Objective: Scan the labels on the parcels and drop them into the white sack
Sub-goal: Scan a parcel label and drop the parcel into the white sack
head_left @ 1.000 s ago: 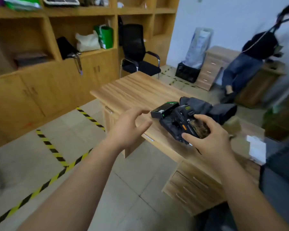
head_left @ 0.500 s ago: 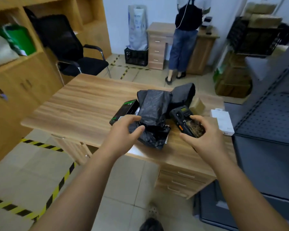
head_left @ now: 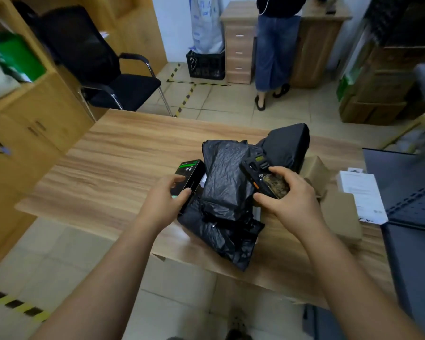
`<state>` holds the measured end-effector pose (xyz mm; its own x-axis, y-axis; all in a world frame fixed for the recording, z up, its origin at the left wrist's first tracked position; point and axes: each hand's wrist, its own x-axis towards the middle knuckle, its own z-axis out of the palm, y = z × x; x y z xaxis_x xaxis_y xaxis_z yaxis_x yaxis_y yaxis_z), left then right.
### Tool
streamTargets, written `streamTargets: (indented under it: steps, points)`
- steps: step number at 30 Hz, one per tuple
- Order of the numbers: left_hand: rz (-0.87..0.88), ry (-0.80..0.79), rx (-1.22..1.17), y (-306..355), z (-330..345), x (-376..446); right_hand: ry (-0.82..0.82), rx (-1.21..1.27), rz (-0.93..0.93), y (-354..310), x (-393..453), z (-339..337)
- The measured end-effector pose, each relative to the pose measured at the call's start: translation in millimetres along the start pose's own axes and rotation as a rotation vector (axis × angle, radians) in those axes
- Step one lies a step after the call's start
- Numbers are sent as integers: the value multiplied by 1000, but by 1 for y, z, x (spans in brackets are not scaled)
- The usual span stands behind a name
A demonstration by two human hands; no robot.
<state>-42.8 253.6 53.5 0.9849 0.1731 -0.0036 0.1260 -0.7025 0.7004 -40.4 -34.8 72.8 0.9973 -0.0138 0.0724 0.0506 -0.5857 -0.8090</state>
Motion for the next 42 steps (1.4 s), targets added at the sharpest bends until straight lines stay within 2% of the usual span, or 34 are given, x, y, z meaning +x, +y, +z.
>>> streamTargets:
  steps: [10, 15, 19, 23, 25, 28, 35, 39, 42]
  points:
    - [-233, -182, 230, -79, 29, 60, -102, -39, 18, -7, 41, 48]
    - [-177, -255, 300, -108, 33, 79, -107, -53, 31, -24, 54, 79]
    - [-168, -225, 108, -123, 10, 106, -68, -78, 38, -42, 67, 104]
    - [-157, -190, 88, -136, -22, 141, -38, -68, 88, -62, 79, 127]
    - [-81, -265, 96, -139, -32, 154, -24, -79, 115, -70, 84, 138]
    - [26, -394, 244, -140, -32, 170, -7, -98, 148, -78, 87, 152]
    - [-89, -439, 314, -138, -24, 193, 102, -111, 229, -90, 75, 166]
    - [-33, -490, 351, -147, -25, 190, 142, -126, 263, -95, 62, 170]
    - [-58, -510, 293, -150, -25, 184, 145, -143, 291, -97, 54, 170]
